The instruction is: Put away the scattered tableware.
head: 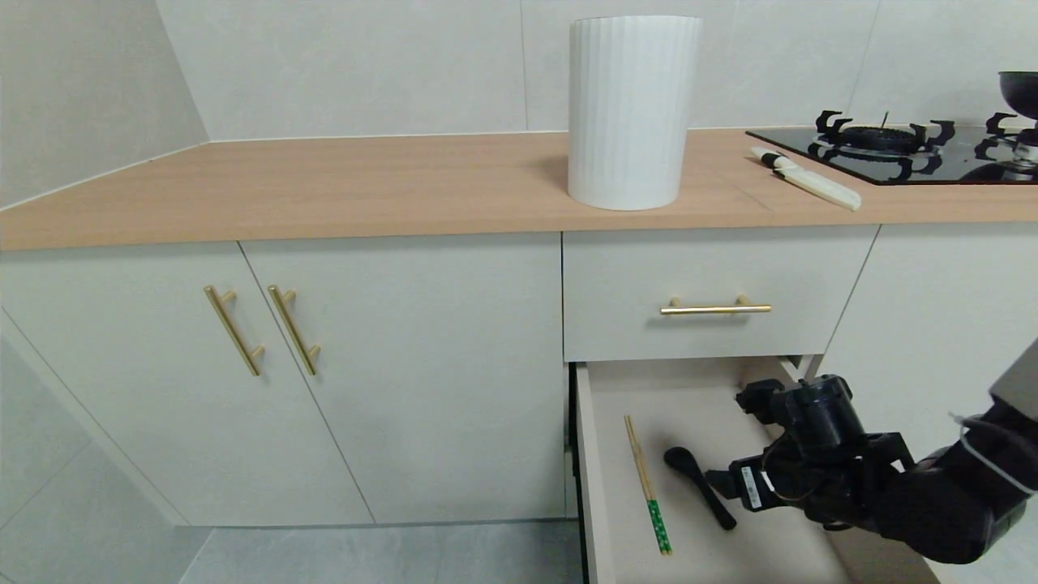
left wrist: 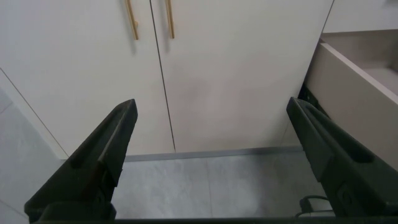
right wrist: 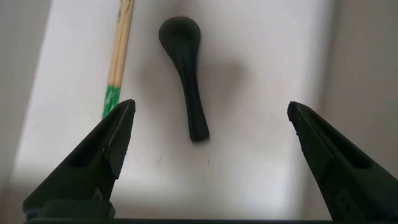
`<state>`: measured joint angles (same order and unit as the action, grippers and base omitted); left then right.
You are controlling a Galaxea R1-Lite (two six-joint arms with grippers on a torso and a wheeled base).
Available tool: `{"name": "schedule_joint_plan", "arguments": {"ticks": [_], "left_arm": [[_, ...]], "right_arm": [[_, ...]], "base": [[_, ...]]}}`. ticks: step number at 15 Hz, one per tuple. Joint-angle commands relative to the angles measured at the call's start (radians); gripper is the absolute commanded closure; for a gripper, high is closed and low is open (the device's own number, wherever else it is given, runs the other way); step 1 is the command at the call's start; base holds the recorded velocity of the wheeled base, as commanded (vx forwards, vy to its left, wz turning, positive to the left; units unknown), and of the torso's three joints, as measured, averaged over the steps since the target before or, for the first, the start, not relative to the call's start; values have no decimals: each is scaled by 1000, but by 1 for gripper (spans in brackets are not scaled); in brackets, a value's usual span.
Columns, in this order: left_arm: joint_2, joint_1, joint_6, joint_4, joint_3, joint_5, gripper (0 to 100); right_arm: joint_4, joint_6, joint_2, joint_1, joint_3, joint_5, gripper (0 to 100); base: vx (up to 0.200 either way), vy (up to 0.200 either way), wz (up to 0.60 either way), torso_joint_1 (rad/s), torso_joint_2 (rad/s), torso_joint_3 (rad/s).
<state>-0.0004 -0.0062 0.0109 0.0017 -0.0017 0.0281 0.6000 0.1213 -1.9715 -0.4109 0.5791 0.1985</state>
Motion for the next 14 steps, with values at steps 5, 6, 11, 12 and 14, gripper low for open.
{"name": "schedule_joint_plan", "arguments": {"ticks": [5,6,11,12,14], "left_arm": [[0,0,0,0,0,0,0],[0,0,0,0,0,1,0],[0,0,-2,0,0,-4,0],[0,0,-3,0,0,-4,0],[0,0,-3,0,0,-4,0]], "right_arm": [[-379,72,329,-31,57,-4,0],[-399,74,338,-31,67,-4,0],[-456,74,379,-32,94,-14,0],[-456,74,379,-32,94,-14,0],[-456,74,393,-39,94,-14,0]], "base": [[0,0,0,0,0,0],[0,0,0,0,0,0],[0,0,0,0,0,0],[0,0,0,0,0,0],[0,0,0,0,0,0]]}}
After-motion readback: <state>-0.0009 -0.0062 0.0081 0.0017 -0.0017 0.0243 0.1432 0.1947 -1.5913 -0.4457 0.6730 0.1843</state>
